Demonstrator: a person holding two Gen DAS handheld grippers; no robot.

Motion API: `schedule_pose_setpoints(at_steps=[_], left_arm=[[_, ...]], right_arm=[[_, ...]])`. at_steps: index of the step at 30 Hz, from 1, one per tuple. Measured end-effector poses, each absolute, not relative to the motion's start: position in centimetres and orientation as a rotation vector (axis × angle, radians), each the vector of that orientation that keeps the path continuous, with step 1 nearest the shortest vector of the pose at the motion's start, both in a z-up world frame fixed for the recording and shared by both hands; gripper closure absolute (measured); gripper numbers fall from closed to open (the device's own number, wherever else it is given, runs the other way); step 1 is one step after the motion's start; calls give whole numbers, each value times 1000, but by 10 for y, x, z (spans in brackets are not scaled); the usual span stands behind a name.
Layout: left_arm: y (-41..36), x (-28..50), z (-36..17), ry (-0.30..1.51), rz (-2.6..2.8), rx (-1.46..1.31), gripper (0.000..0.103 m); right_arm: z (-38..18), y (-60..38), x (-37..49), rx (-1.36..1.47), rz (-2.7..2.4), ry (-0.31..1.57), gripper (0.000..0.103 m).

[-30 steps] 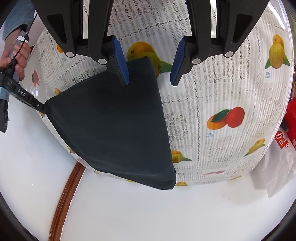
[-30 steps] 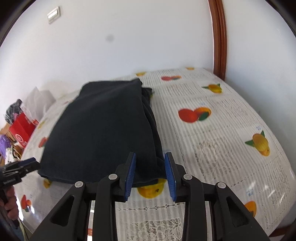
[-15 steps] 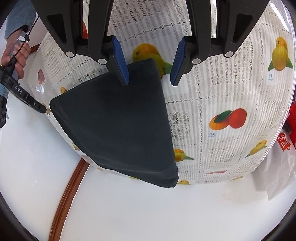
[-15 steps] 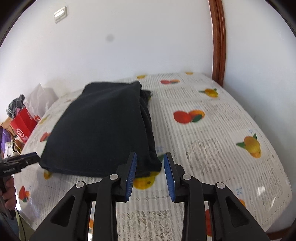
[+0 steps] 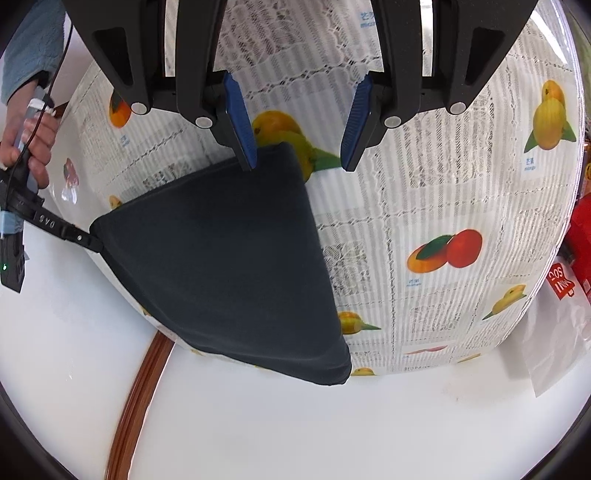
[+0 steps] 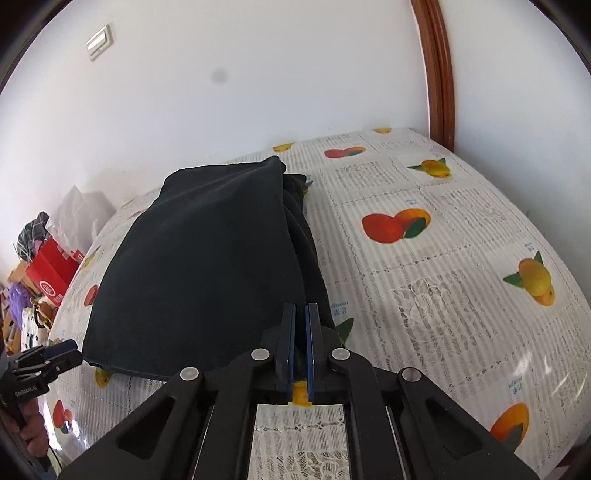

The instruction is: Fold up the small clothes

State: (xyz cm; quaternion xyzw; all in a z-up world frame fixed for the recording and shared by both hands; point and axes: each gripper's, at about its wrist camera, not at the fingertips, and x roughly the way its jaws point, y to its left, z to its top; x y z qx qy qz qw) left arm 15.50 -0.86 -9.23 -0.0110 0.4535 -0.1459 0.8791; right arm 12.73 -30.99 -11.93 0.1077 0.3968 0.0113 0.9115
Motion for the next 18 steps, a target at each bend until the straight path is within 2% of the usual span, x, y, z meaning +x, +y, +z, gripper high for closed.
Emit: schedule_pose_setpoints(at_steps=[4, 7, 14, 15, 18], left_arm=[[-7, 154, -98, 959, -312, -11, 58], [-14, 154, -98, 946, -323, 19, 58], [-42, 161, -102, 937, -334, 103, 58], [-44, 161, -102, 933, -335, 108, 61], [-41, 160, -97, 902, -308, 113, 77]], right_arm=[[-119, -319, 115, 239, 27, 838, 97], [-121, -323, 103, 209, 10, 856, 87], [-140, -314, 96, 147, 30, 916, 78], [-142, -311, 99, 141, 24, 917, 78], [-144, -306, 108, 169, 42, 901, 78]])
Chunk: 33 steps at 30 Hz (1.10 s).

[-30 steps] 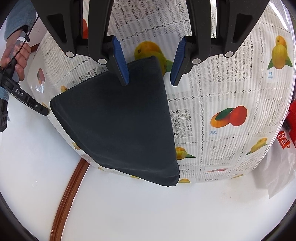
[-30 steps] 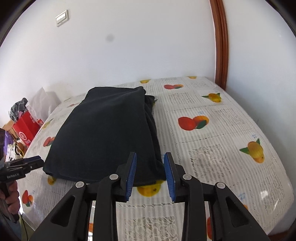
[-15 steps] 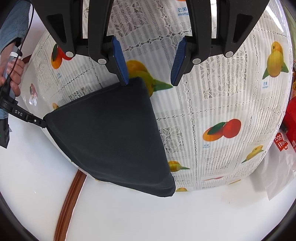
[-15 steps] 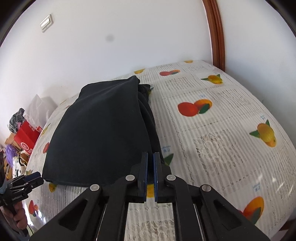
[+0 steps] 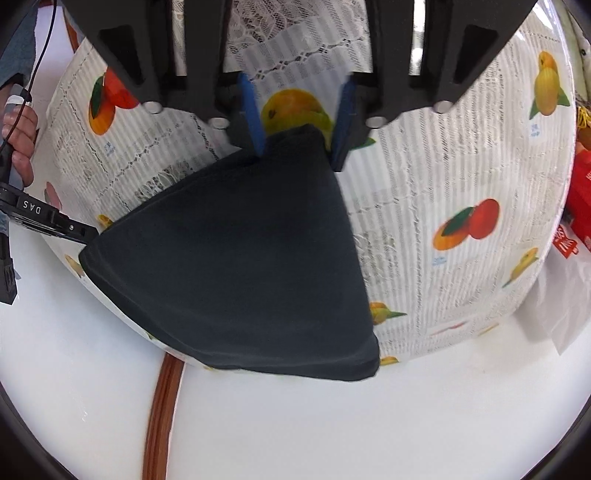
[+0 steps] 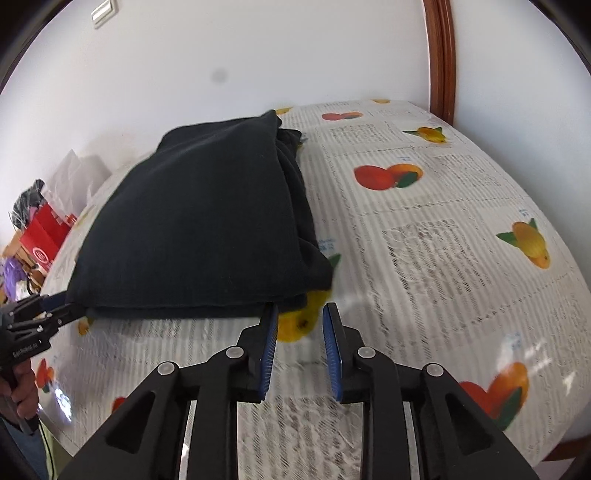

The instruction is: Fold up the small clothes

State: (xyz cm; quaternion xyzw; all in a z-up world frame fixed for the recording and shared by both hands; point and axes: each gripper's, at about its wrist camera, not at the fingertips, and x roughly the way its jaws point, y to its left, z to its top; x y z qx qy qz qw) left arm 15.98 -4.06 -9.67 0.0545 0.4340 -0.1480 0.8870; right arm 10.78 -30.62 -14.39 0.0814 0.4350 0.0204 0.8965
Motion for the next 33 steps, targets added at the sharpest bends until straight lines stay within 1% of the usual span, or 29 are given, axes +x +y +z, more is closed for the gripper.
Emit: schedule_pose_setpoints(at_steps=[3, 4, 6, 8, 9, 12, 21, 24, 26, 27, 28, 29, 30, 33], left_arm=[[-23, 161, -95, 894, -294, 51, 85], [-19, 163, -97, 902, -283, 40, 86], [-14, 165, -101, 925, -276, 20, 86], [-12, 166, -104, 937, -269, 17, 86], [-11, 167, -105, 947, -276, 7, 84], [-11, 170, -107, 965, -289, -26, 82], [-22, 194, -116, 984, -295, -61, 82], [-24, 199, -116, 982, -280, -65, 77], [-26, 200, -116, 987, -277, -69, 76], [-27, 199, -115, 987, -271, -62, 73], [-28, 198, -115, 985, -266, -52, 66], [-28, 196, -115, 982, -261, -43, 61], [-27, 194, -116, 976, -266, -40, 56], [-28, 191, -116, 960, -277, -20, 55]], right_arm=[[-149, -302, 120, 191, 56, 903, 78], [-152, -300, 124, 186, 49, 917, 79], [-155, -296, 128, 189, 60, 920, 85], [-154, -291, 129, 169, 59, 909, 86], [-154, -289, 130, 152, 53, 903, 87], [-155, -289, 134, 153, 43, 899, 87], [-157, -296, 156, 163, 36, 898, 87], [-159, -298, 168, 159, 35, 892, 87], [-156, -300, 173, 147, 37, 905, 86], [-154, -301, 173, 140, 40, 911, 86], [-151, -303, 170, 135, 42, 909, 85], [-146, -306, 165, 126, 37, 897, 81], [-141, -309, 158, 109, 32, 887, 80], [-123, -312, 138, 75, 73, 857, 80]])
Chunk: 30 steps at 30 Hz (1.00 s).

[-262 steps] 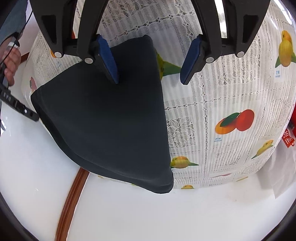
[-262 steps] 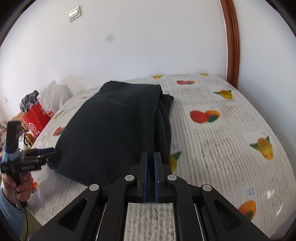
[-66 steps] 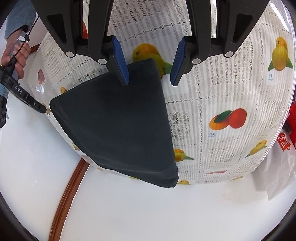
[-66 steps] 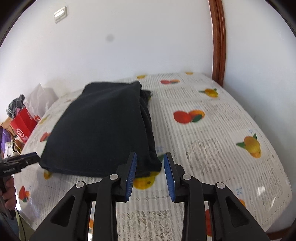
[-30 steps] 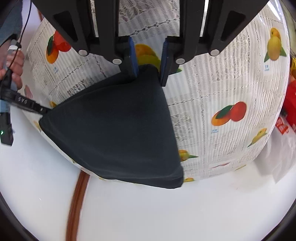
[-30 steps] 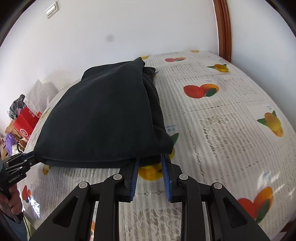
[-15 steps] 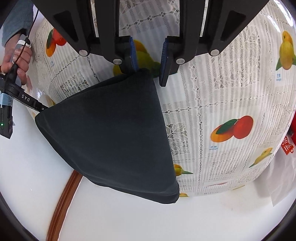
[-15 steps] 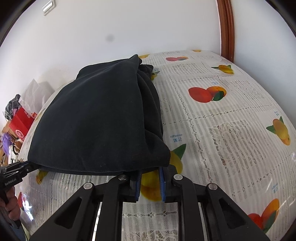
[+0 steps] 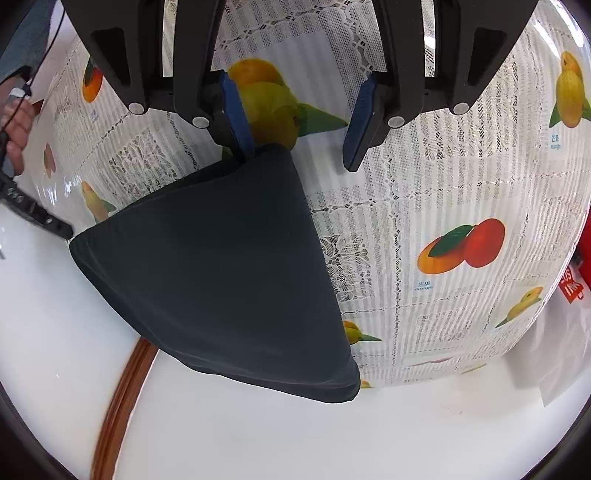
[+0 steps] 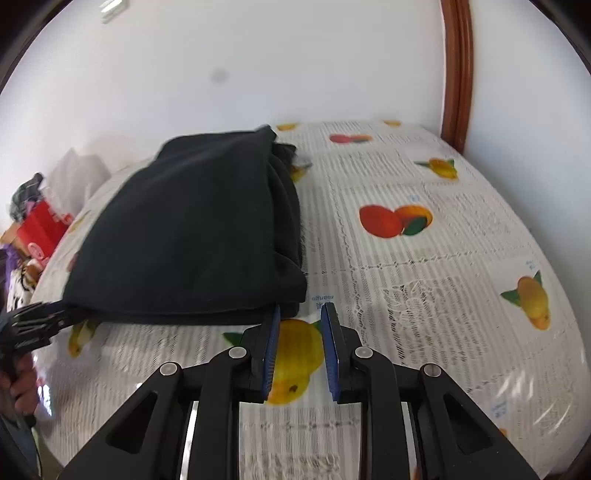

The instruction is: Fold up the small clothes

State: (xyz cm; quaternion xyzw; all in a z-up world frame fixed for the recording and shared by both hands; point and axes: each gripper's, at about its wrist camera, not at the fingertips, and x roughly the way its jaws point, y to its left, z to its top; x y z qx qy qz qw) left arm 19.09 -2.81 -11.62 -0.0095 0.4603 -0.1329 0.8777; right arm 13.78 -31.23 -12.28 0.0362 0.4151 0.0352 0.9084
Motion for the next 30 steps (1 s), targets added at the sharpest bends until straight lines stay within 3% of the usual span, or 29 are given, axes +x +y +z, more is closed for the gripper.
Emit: schedule_pose_setpoints(at_steps=[8, 15, 17, 21, 26, 30], left_arm=[[-37, 196, -115, 955, -249, 0, 55], [-38, 193, -116, 936, -232, 25, 53], [-37, 193, -116, 937, -232, 20, 53], [-37, 192, -115, 936, -233, 21, 53], [-36, 193, -115, 940, -231, 22, 53], [-35, 193, -113, 962, -213, 19, 52]], right_arm=[[-92, -292, 164, 40, 102, 751, 76], [-117, -294, 241, 183, 73, 857, 79], [-116, -294, 248, 210, 96, 859, 100], [-100, -294, 232, 173, 127, 733, 100], [-119, -298, 238, 203, 86, 835, 97], [-114, -290, 214, 142, 47, 804, 94]])
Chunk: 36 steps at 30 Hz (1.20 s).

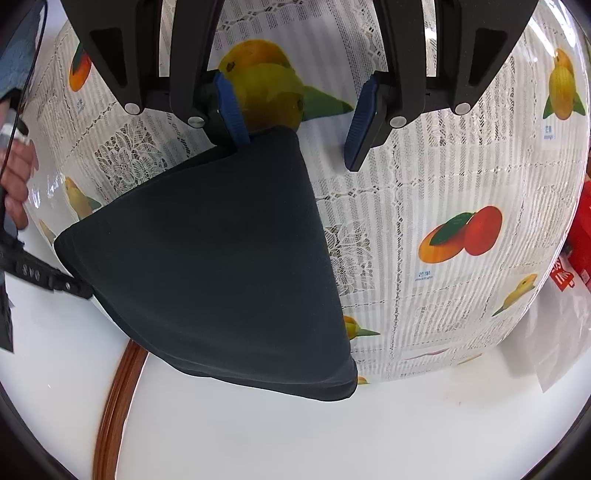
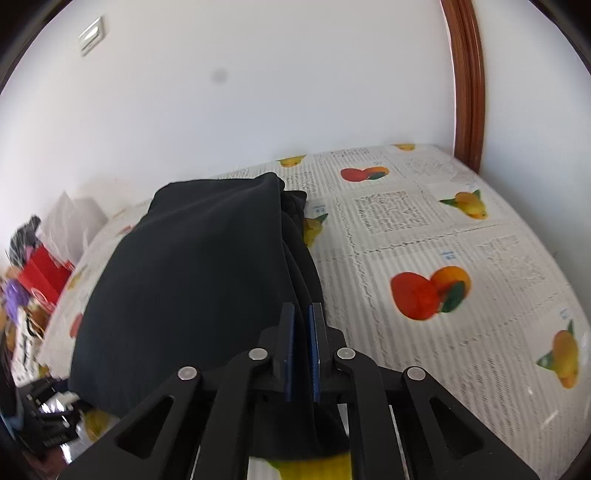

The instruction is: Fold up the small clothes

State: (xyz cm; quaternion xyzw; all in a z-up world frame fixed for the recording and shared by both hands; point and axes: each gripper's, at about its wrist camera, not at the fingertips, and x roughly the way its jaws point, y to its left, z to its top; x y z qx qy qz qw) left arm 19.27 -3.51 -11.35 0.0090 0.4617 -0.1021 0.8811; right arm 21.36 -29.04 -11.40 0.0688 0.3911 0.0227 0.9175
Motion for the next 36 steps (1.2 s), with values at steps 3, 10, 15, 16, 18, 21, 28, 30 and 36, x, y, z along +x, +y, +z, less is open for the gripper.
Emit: schedule_pose_setpoints(at_steps=[3, 10, 15, 16, 18, 21, 28, 30, 36], left_arm=[[-31, 189, -113, 978, -206, -4, 52], [-27, 173, -99, 963, -166, 0, 51], [-31, 158, -75, 920, -168, -9, 40], [-32, 155, -69, 907, -167, -8, 37], [-34, 147, -57, 878, -169, -10, 34], [-39, 137, -39, 839, -173, 3, 26], [-47, 112, -3, 747, -105, 32, 11], [-48, 101, 8, 712, -90, 31, 7], [-47, 71, 28, 661, -82, 12, 3]], right_arm=[[-118, -286, 192, 83, 25, 811, 94], [-124, -295, 160, 73, -47, 833, 78], [-119, -294, 150, 71, -108, 869, 71], [-118, -293, 149, 74, -122, 876, 70], [-111, -290, 140, 80, -147, 889, 69], [-97, -282, 126, 84, -138, 884, 65], [-50, -262, 87, 88, -122, 819, 39], [-31, -251, 70, 30, -147, 767, 35], [4, -238, 30, 46, -148, 709, 22]])
